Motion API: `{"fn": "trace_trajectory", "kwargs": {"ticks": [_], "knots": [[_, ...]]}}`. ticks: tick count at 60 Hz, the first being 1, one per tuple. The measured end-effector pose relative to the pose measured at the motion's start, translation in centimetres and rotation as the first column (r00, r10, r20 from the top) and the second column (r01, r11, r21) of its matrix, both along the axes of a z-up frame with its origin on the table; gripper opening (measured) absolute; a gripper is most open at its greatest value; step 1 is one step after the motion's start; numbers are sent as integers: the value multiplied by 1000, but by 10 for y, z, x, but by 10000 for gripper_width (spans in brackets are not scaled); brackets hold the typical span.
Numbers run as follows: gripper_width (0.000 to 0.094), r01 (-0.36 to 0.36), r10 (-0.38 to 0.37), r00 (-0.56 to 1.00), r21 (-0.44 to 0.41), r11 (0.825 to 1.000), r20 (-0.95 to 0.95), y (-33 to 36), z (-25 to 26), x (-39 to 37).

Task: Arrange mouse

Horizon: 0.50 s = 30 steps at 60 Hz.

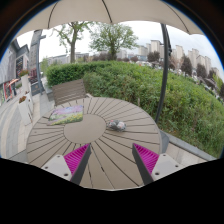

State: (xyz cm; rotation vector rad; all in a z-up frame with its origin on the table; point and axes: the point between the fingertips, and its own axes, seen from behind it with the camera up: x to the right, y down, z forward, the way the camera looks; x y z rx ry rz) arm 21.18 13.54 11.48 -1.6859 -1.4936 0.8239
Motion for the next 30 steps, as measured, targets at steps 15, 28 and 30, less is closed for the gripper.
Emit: {"fn": "trace_trajectory", "kwargs": {"ticks": [15, 28, 30], "knots": [[862, -15, 16, 1000, 10, 1000, -19, 41, -57, -83], [860, -43, 43, 999, -18, 999, -3, 61, -99, -147], [861, -44, 44, 999, -18, 999, 4, 64, -106, -155]]}}
